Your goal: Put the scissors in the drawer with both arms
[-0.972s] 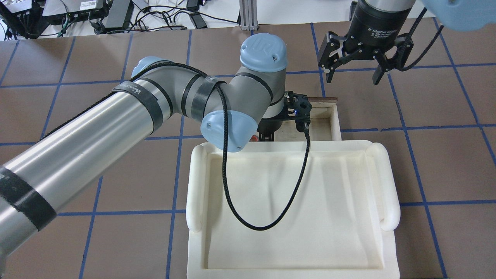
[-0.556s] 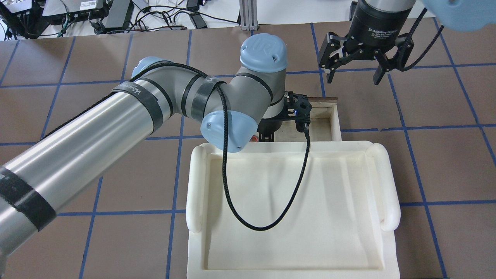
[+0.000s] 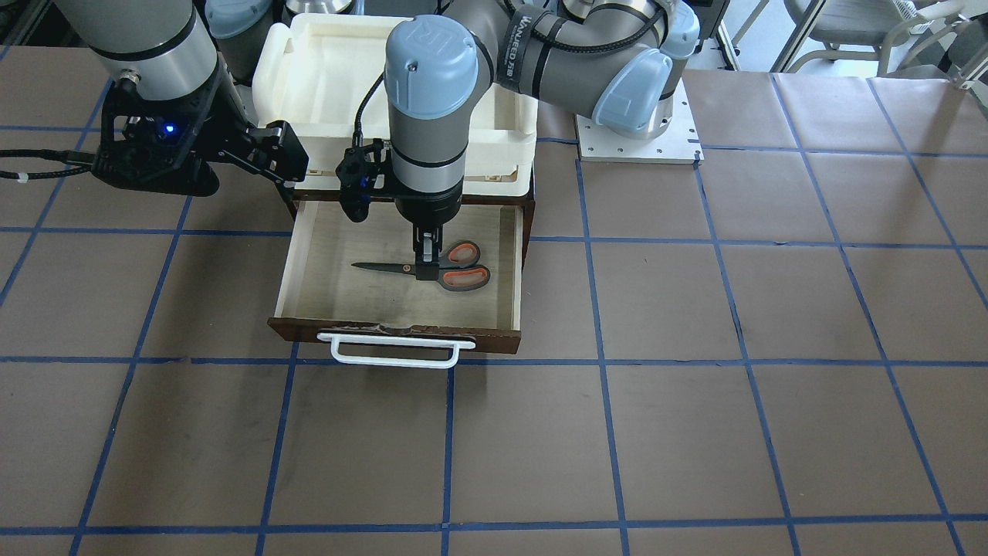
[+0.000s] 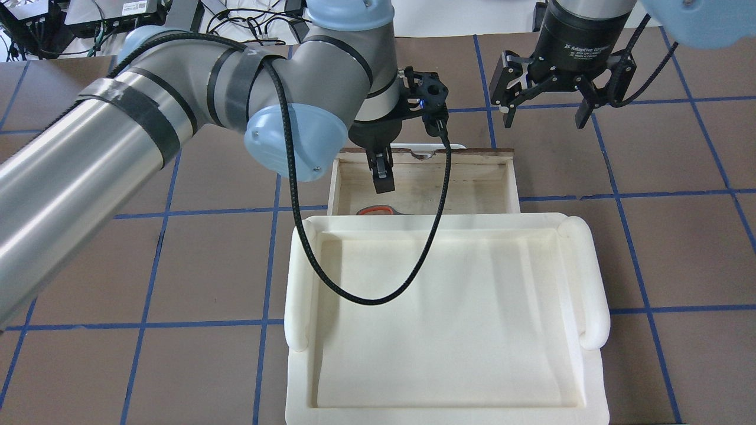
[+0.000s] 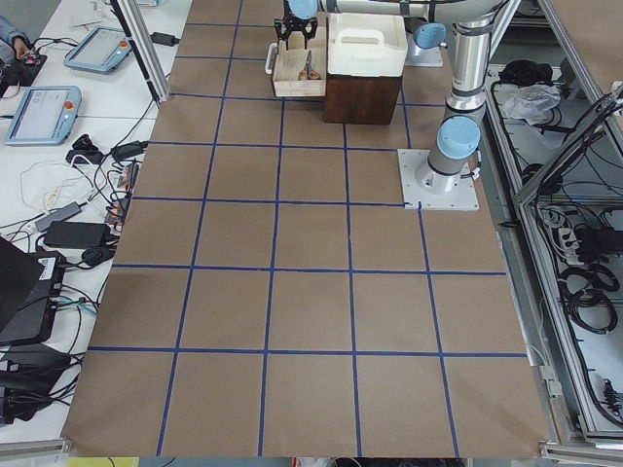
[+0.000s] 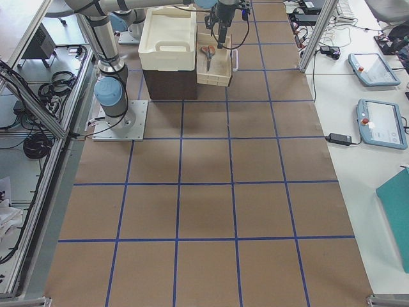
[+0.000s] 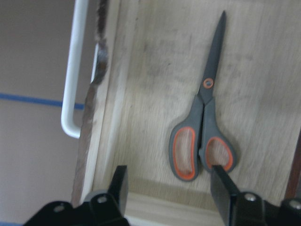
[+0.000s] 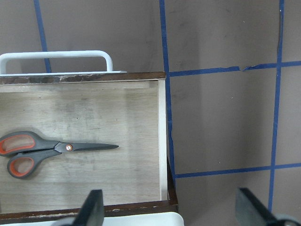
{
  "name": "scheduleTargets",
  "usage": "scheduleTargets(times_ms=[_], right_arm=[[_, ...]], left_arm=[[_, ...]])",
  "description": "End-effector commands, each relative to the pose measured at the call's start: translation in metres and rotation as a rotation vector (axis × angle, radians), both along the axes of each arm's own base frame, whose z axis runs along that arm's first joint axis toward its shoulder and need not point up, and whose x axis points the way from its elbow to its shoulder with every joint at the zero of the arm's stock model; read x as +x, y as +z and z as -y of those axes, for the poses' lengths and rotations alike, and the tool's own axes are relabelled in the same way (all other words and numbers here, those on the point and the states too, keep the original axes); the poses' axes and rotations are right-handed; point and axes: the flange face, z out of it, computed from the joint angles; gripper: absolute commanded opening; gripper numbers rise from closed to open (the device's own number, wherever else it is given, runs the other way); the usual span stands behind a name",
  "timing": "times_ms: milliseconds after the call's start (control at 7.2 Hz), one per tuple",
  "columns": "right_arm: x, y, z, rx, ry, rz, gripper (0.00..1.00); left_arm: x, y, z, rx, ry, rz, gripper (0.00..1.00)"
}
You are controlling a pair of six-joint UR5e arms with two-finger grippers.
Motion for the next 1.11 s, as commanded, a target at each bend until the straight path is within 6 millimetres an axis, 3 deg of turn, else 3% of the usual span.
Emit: scheduleTargets(times_ms=[0, 139, 278, 556, 694, 972], right_arm=[[0.001, 0.0, -0.001, -0.003, 0.008, 0.012, 1.0], [0.002, 0.0, -0.001, -0.004, 0.012, 0.014, 1.0], [0.002, 0.0, -0.001, -0.004, 0.014, 0.014, 1.0], [0.002, 0.0, -0.002, -0.003, 0.014, 0.013, 1.0], [0.003, -0.001, -0.002, -0.001, 0.014, 0.009, 1.0], [0.002, -0.003, -0.002, 0.001, 0.015, 0.003, 1.0]], left_arm=[[0.087, 0.037, 0.018, 0.023, 0.175, 0.002, 0.69], [0.12, 0.051, 0.023, 0.018, 0.395, -0.013, 0.79], [0.128, 0.067, 0.019, 0.003, 0.609, -0.029, 1.0], [0.15, 0.092, 0.003, -0.008, 0.868, -0.029, 1.0], [0.169, 0.101, -0.002, 0.019, 1.101, -0.027, 1.0], [0.205, 0.105, -0.021, 0.118, 1.305, 0.016, 1.0]])
